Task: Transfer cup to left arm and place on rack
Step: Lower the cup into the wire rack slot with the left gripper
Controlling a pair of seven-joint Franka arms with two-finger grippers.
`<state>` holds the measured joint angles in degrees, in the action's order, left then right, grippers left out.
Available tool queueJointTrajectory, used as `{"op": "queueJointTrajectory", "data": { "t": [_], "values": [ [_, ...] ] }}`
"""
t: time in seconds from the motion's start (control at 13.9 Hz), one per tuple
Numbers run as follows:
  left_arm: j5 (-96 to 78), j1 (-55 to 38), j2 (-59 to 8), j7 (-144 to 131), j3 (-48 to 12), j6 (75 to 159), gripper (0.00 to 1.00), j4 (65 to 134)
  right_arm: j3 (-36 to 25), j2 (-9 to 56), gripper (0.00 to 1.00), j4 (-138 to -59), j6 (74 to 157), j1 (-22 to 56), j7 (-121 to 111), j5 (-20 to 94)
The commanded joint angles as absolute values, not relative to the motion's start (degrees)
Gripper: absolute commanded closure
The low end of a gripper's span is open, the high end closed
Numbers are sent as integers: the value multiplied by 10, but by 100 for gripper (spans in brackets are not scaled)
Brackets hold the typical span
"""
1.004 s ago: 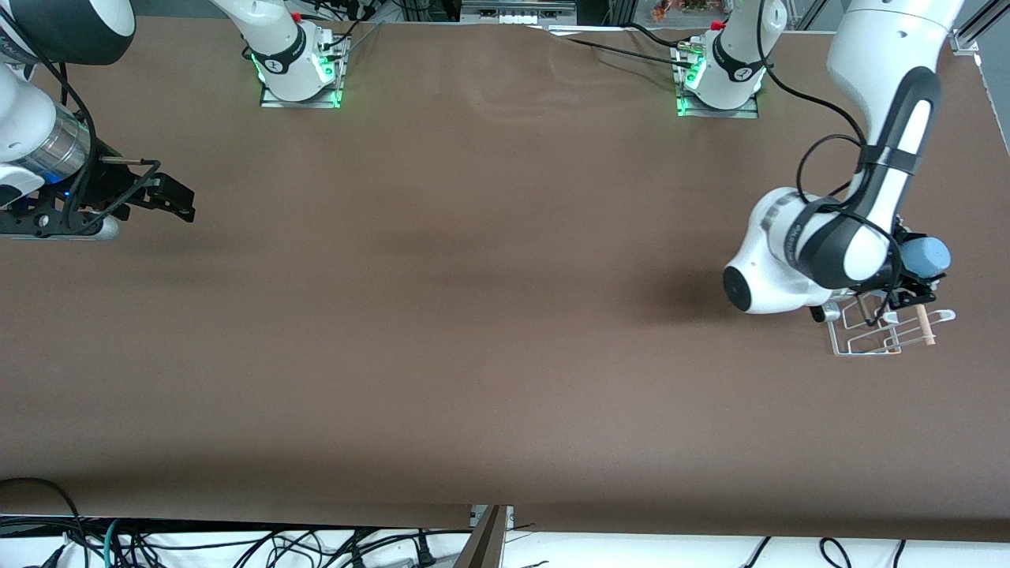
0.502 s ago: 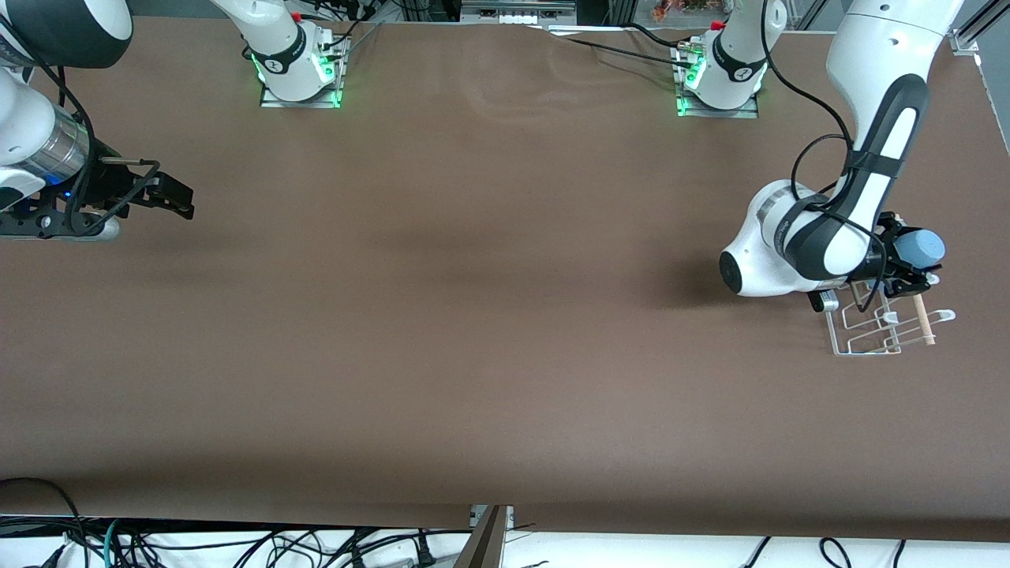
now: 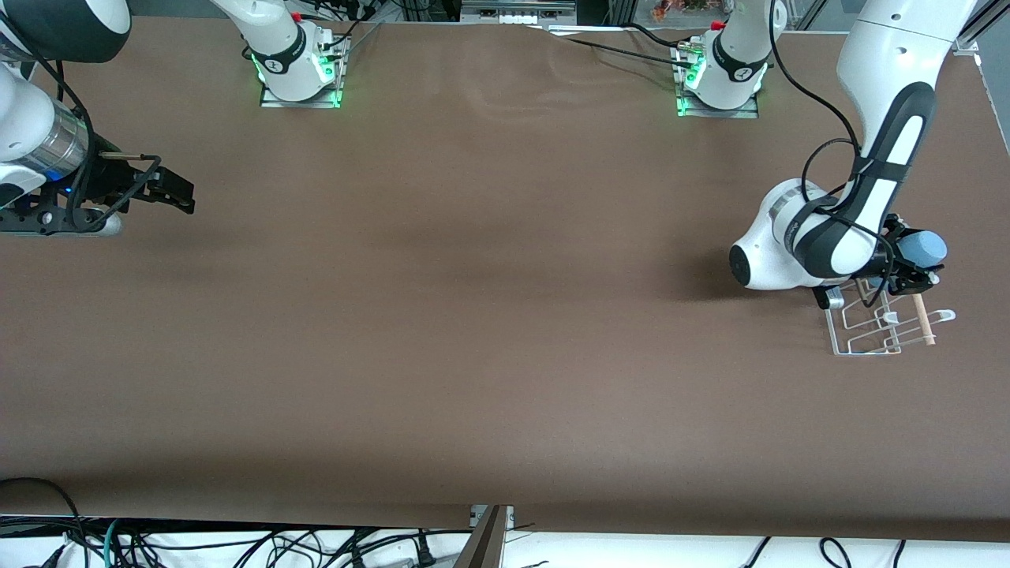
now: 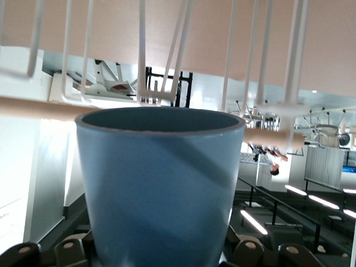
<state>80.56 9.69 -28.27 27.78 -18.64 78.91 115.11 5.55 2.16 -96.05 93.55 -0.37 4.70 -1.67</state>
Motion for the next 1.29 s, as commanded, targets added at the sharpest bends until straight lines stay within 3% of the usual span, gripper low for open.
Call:
{"op": "queueJointTrajectory", "data": {
  "t": [0.0,0.07,0.14,0.22,0.93,1.22],
  "values": [
    [824,105,-268,254,-191,803,98,1178,58,32,1,-943,925,-5,40,-22],
    [824,105,-271,254,-190,803,88,1178,58,35,1,-942,925,-5,40,-21],
    [824,105,-272,254,-190,803,25,1178,58,37,1,-938,925,-5,41,-23],
    [824,105,-272,251,-191,804,0,1175,58,37,1,-938,924,-5,41,-25],
    [803,109,-263,243,-196,805,0,1154,57,43,1,-927,922,-6,48,-18],
    [666,103,-247,197,-200,799,0,1088,56,46,1,-927,924,-8,41,-18]
  ]
}}
